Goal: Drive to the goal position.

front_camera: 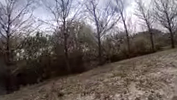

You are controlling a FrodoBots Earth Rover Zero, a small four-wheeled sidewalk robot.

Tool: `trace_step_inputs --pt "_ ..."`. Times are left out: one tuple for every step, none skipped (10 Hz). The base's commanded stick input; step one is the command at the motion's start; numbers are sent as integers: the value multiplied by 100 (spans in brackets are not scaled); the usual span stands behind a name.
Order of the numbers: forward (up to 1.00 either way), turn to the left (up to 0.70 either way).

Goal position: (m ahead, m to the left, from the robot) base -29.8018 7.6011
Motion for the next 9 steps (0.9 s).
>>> trace_step_inputs --pt "0 70" --pt "0 70" --pt "0 70" --pt "0 70" --pt "0 70" --pt "0 70" --pt "0 70" --pt "0 70" --pt "0 70"
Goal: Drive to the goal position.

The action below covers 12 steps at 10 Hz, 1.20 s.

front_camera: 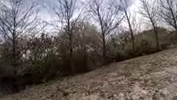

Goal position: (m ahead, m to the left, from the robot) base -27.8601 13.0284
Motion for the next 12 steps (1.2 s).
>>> trace_step_inputs --pt "0 70" --pt "0 70" --pt "0 70" --pt "0 70" --pt "0 70" --pt "0 70" --pt "0 70" --pt "0 70" --pt "0 70" --pt "0 70" --pt "0 70" --pt "0 70"
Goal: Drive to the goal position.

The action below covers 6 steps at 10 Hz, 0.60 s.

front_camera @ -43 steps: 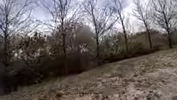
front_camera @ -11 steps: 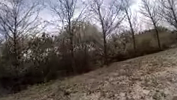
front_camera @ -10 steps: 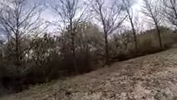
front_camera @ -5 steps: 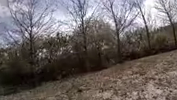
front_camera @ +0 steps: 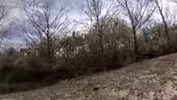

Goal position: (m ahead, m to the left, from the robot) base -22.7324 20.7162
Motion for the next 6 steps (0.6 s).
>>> trace_step_inputs --pt "0 70" --pt "0 70" --pt "0 70" --pt "0 70" --pt "0 70" --pt "0 70"
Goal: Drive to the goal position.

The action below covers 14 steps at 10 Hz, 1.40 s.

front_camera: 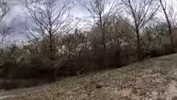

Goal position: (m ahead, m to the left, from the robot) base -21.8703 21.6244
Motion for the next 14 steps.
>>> trace_step_inputs --pt "0 70" --pt "0 70" --pt "0 70" --pt "0 70" --pt "0 70" --pt "0 70" --pt "0 70" --pt "0 70" --pt "0 70" --pt "0 70" --pt "0 70" --pt "0 70" --pt "0 70" --pt "0 70"
